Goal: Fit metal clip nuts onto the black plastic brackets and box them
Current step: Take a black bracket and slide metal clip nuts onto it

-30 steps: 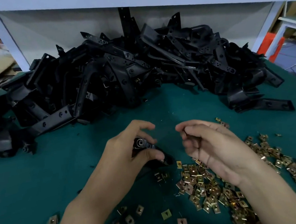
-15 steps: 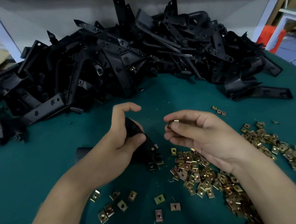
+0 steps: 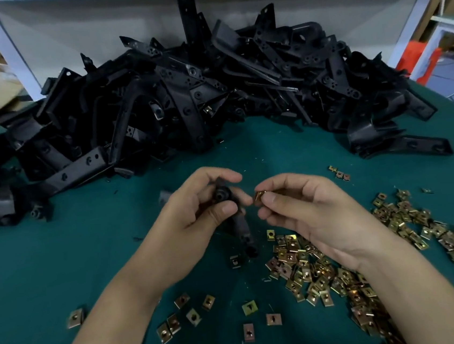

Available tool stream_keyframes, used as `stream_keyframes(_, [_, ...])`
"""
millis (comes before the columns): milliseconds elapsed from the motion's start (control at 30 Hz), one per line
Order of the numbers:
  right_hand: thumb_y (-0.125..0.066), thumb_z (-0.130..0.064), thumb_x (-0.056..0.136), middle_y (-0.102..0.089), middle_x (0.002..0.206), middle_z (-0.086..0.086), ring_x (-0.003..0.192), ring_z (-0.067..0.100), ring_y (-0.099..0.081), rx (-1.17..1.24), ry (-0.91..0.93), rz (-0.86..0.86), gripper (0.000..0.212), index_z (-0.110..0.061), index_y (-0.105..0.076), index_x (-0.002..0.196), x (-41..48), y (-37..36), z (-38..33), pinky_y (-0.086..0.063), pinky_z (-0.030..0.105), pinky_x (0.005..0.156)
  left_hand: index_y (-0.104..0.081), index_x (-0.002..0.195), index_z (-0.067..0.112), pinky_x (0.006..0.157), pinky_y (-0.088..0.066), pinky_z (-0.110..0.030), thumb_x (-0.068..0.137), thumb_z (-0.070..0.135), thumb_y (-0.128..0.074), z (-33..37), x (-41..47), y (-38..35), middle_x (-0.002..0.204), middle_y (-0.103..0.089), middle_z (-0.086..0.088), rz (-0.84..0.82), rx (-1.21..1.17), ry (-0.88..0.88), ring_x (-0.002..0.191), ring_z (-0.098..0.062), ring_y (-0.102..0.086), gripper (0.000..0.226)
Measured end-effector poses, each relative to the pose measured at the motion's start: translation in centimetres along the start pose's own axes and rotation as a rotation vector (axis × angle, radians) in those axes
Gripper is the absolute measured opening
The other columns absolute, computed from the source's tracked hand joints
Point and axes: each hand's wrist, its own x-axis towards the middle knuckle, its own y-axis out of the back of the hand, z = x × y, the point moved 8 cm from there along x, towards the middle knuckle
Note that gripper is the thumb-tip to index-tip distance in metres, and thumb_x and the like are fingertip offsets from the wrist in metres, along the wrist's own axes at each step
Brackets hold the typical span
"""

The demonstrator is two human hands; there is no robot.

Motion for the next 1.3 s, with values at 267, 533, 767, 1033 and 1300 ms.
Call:
stream_keyframes(267, [-0.074, -0.027, 0.075, -0.070, 0.080, -0.003, 0.069, 0.009, -0.064, -0.192, 0.047, -0.046, 0.016, -0.024, -0.077, 0.091, -0.2, -0.4, -0.3, -0.052, 0.020, 0.066, -0.072, 0.119, 0.040, 0.085, -0.050, -0.014, 0.077, 0.024, -0.077, 0.4, 0.1, 0.3, 0.093, -0.072, 0.012, 0.081, 0.008, -0.022, 0.092, -0.002, -0.067, 0.046])
stream_keyframes(533, [-0.078, -0.030, 0.076, -0.066, 0.074, -0.007, 0.062, 0.006, -0.054, -0.264, 0.128, -0.061, 0.018, -0.022, -0.077, 0.092, -0.2, -0.5, -0.8, -0.046, 0.016, 0.061, -0.076, 0.115, 0.035, 0.079, -0.051, -0.012, 0.073, 0.024, -0.082, 1.0, 0.0, 1.1, 0.084, -0.073, 0.014, 0.181, -0.016, -0.091, 0.081, 0.001, -0.069, 0.044])
stream_keyframes(767, [-0.077, -0.028, 0.076, -0.067, 0.075, -0.007, 0.064, 0.002, -0.055, -0.271, 0.158, -0.023, 0.016, -0.023, -0.078, 0.092, -0.3, -0.2, -1.1, -0.046, 0.014, 0.060, -0.074, 0.114, 0.036, 0.084, -0.046, -0.009, 0.072, 0.028, -0.081, 1.3, 0.0, 1.1, 0.082, -0.071, 0.019, 0.193, 0.035, -0.114, 0.085, 0.004, -0.065, 0.044])
stream_keyframes(1033, [-0.079, -0.026, 0.080, -0.068, 0.076, -0.011, 0.068, -0.002, -0.059, -0.269, 0.147, -0.019, 0.014, -0.022, -0.079, 0.092, -0.2, -0.3, -0.7, -0.045, 0.010, 0.062, -0.075, 0.113, 0.040, 0.083, -0.047, -0.009, 0.072, 0.031, -0.081, 1.1, 0.1, 0.8, 0.083, -0.071, 0.018, 0.185, 0.021, -0.101, 0.085, 0.005, -0.064, 0.043])
stream_keyframes(1300, [-0.077, -0.024, 0.075, -0.064, 0.070, -0.010, 0.057, -0.002, -0.055, -0.170, 0.088, -0.019, 0.018, -0.017, -0.079, 0.091, -0.1, -0.4, -0.2, -0.043, 0.009, 0.053, -0.075, 0.114, 0.036, 0.082, -0.048, -0.012, 0.072, 0.030, -0.080, 0.9, 0.1, 1.2, 0.082, -0.073, 0.014, 0.205, 0.017, -0.088, 0.083, 0.001, -0.065, 0.042])
